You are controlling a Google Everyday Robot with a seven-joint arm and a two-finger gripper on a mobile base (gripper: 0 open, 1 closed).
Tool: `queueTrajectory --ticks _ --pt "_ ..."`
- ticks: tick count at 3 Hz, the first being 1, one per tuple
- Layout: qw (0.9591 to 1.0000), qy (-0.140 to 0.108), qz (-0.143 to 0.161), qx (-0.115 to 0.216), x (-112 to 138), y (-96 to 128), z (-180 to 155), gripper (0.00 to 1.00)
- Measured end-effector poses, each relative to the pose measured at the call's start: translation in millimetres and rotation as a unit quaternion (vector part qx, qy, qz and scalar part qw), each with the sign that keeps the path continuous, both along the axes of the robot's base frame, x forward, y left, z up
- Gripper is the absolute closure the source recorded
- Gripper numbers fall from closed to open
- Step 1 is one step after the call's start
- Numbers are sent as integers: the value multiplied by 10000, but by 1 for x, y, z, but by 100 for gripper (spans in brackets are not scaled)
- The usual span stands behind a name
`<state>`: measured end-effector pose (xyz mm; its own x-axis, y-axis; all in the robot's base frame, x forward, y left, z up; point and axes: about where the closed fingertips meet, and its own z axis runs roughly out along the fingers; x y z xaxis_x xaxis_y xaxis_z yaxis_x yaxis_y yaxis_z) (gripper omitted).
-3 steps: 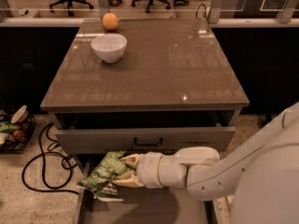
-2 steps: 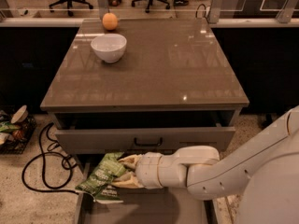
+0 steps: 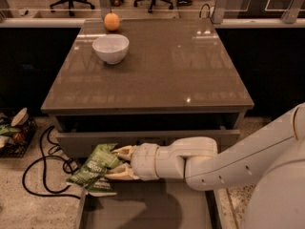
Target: Pick green jalapeno chip bag from middle drawer and place on counter
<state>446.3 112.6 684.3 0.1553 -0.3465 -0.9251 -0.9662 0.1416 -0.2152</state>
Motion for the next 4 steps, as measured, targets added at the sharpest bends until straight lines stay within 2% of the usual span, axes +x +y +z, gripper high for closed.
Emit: queueTrajectory --ticks 1,2,3,4 --pt "9986 -332 244 340 10 29 42 100" --pt "9967 -615 323 428 14 52 76 100" --pt "9969 -615 312 366 -3 85 115 100" --pt "9945 -896 488 240 -27 127 175 100"
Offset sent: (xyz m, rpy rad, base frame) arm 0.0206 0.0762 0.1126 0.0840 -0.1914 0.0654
